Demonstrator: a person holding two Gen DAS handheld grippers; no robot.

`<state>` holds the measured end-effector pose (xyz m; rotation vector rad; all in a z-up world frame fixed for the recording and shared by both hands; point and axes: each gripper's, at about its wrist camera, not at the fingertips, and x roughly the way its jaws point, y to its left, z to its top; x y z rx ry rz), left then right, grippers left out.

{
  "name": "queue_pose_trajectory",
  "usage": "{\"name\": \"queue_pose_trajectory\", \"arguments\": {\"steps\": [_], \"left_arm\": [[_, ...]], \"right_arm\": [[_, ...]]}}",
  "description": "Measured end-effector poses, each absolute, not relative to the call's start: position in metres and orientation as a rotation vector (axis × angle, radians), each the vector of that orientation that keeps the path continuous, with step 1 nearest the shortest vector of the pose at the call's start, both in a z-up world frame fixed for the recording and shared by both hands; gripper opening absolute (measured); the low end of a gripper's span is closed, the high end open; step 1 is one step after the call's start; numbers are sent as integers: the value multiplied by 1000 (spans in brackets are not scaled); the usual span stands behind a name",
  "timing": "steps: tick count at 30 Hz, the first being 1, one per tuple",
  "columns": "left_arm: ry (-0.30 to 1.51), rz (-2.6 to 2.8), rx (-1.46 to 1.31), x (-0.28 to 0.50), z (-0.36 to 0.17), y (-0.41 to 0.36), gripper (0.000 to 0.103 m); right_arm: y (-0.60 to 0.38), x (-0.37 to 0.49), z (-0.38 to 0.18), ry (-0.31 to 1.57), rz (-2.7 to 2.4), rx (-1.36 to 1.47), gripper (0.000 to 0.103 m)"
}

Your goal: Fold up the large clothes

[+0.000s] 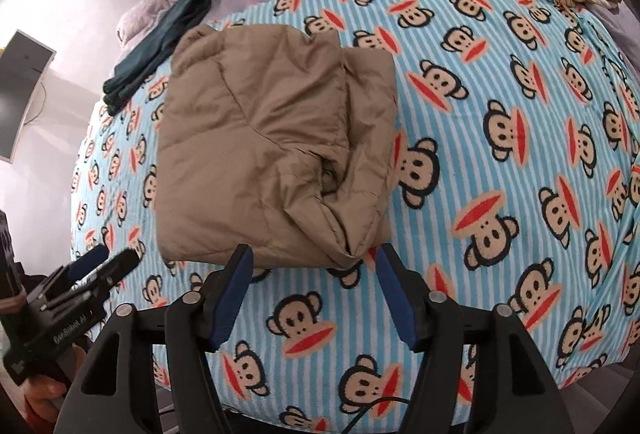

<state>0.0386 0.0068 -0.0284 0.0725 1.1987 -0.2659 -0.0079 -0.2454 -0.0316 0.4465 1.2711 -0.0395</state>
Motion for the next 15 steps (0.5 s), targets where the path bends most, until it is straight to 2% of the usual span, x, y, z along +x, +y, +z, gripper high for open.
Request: {"name": "queue_pose_trajectory", "arguments": {"steps": [4, 10, 14, 15], "left_arm": [[1173, -264, 42, 35, -17, 14, 103], [1134, -238, 31, 38, 10, 17, 103], [1097, -205, 59, 43, 29, 14, 103], [1090, -204, 58, 43, 33, 13, 103]], "right_arm": [[-240, -7, -21, 1253, -36, 436, 71], [-234, -6, 0, 1223, -43, 400, 80], [-229, -5, 23, 1169, -81, 340, 89], [-227, -5, 30, 1148, -91, 314, 96]]}}
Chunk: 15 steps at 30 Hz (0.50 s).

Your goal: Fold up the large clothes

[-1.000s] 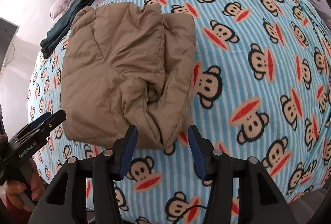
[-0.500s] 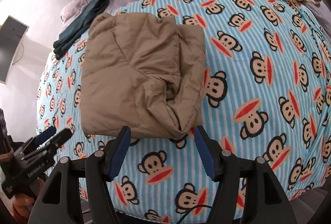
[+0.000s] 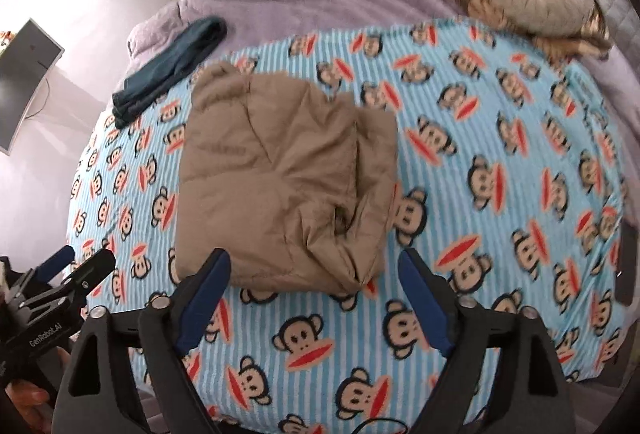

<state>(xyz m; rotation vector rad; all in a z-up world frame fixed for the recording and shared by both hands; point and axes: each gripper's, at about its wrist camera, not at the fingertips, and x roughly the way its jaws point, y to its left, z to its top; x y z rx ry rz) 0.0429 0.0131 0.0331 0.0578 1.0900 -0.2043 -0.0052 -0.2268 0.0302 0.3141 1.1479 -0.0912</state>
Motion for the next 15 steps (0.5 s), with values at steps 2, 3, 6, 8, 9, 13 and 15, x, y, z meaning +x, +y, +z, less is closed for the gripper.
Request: {"name": "queue_pose_trajectory", "arguments": {"steps": [2, 3, 6, 8, 9, 13, 15], "left_arm": [[1066, -196, 60, 42, 43, 12, 103], [1047, -192, 63, 41, 48, 11, 103], [1007, -163, 68, 38, 61, 9, 103], [986, -146, 65, 37, 70, 10, 103], [980, -140, 64, 36, 72, 11, 103], [960, -122, 50, 35, 83, 16, 103], [956, -116, 46, 36, 85, 19, 103]], "right_arm": [[-225, -6, 42, 1102, -103, 282, 103], [-222, -7, 50, 1069, -105, 267, 103], [-219, -7, 66, 1035, -127, 238, 103], [-219, -7, 75, 1022, -136, 230, 103], [-218, -7, 80, 1017, -144, 219, 103], [-219, -9, 95, 989, -158, 206, 103], [-220, -10, 99, 978, -164, 204, 103]]}}
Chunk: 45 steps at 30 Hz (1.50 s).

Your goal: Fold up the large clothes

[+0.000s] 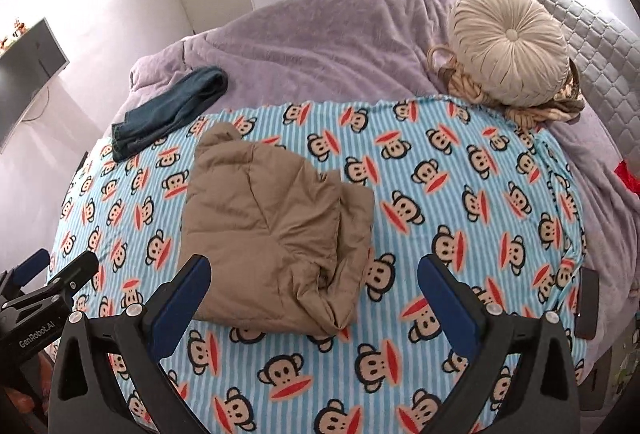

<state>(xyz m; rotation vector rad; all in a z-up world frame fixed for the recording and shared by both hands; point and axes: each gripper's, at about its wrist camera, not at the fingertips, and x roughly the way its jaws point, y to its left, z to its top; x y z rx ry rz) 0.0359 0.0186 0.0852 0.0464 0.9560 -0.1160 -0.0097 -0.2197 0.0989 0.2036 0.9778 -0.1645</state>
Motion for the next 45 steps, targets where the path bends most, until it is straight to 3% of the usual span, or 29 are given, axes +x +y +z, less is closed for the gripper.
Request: {"name": "queue_pose_trajectory", "arguments": {"steps": [45], "left_arm": [[970, -99, 46, 38, 86, 20, 103]], "right_arm": [[-221, -9, 94, 989, -172, 202, 103]]}}
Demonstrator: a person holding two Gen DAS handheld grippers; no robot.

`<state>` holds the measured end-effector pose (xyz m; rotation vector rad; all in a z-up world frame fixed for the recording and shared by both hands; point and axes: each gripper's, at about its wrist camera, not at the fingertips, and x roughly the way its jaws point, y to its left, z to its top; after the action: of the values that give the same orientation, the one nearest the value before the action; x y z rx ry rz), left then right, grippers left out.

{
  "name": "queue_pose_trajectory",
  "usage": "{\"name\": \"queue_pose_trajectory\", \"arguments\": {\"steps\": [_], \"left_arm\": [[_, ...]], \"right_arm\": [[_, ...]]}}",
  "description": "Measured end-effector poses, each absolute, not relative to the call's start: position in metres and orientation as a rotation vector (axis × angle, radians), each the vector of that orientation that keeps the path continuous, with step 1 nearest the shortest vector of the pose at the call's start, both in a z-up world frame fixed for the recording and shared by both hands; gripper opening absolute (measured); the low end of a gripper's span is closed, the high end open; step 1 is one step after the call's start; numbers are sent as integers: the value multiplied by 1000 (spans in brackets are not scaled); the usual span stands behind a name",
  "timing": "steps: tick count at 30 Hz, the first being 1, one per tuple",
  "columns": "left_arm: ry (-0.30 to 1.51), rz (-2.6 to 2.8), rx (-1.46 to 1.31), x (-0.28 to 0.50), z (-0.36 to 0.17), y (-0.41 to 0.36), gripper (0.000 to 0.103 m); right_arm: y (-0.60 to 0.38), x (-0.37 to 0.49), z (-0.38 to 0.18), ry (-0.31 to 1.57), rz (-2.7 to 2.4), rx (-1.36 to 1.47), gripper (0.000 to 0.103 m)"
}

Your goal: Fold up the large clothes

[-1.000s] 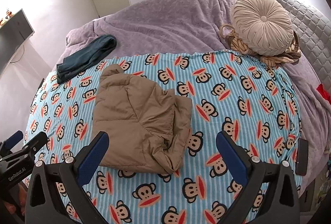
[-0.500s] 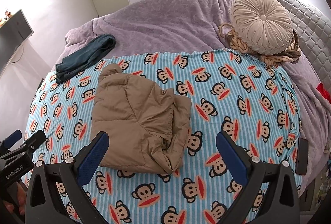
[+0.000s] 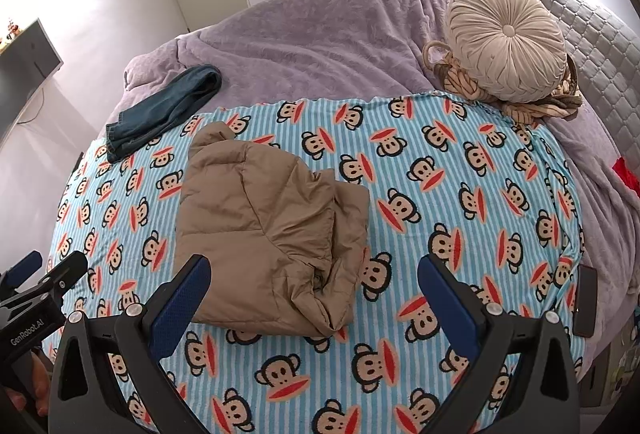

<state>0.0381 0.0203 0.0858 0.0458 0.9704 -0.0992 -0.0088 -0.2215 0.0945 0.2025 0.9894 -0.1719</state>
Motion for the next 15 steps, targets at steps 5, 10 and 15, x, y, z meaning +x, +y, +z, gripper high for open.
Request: {"name": "queue_pose_trajectory", "arguments": {"steps": [5, 10, 15], "left_arm": [[969, -99, 48, 38, 86, 20, 103], [969, -101, 49, 39, 86, 20, 103], [968, -100, 51, 39, 86, 20, 103]], "right_arm": [[-222, -8, 95, 990, -169, 202, 103], [-223, -7, 94, 991, -165, 202, 103], [-222, -8, 94, 991, -168, 204, 103]]}}
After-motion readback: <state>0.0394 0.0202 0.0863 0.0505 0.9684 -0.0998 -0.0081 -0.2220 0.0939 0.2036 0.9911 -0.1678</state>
